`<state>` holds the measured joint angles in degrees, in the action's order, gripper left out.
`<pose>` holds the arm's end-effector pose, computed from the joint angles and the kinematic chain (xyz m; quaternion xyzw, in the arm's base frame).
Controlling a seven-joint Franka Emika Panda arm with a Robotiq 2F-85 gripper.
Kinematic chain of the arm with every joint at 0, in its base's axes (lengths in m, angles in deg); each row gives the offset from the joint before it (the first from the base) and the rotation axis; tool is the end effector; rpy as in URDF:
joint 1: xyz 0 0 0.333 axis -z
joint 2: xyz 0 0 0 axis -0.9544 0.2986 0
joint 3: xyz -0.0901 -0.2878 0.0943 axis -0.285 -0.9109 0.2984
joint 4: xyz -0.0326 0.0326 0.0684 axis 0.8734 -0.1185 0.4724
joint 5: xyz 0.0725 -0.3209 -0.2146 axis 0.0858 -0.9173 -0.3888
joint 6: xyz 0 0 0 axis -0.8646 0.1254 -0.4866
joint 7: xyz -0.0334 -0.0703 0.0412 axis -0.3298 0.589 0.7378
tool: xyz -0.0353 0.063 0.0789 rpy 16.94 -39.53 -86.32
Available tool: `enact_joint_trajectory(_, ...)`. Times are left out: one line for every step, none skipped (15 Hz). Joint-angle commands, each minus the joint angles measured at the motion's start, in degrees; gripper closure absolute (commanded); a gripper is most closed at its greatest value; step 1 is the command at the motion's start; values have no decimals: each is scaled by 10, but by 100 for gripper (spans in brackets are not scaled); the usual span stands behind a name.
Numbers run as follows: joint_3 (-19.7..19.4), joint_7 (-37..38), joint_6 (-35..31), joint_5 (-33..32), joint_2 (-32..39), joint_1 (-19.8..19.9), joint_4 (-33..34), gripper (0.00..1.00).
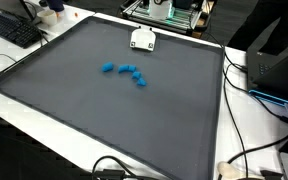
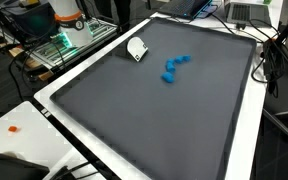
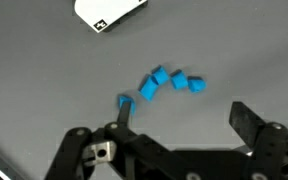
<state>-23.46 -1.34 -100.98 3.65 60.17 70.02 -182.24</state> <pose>0.4741 0.0762 0.4206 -0.9828 0.1686 -0.0634 0.0409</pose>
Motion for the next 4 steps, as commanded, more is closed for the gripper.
enact_joint_trajectory(1,-91,9,-20,24,-8,29,0)
enact_joint_trajectory(1,-54,1,-2,9,-4,14,0)
enact_joint_trajectory(0,-72,1,-3,14,-6,20,0)
enact_joint_trajectory(0,-81,1,-4,18,-7,24,0)
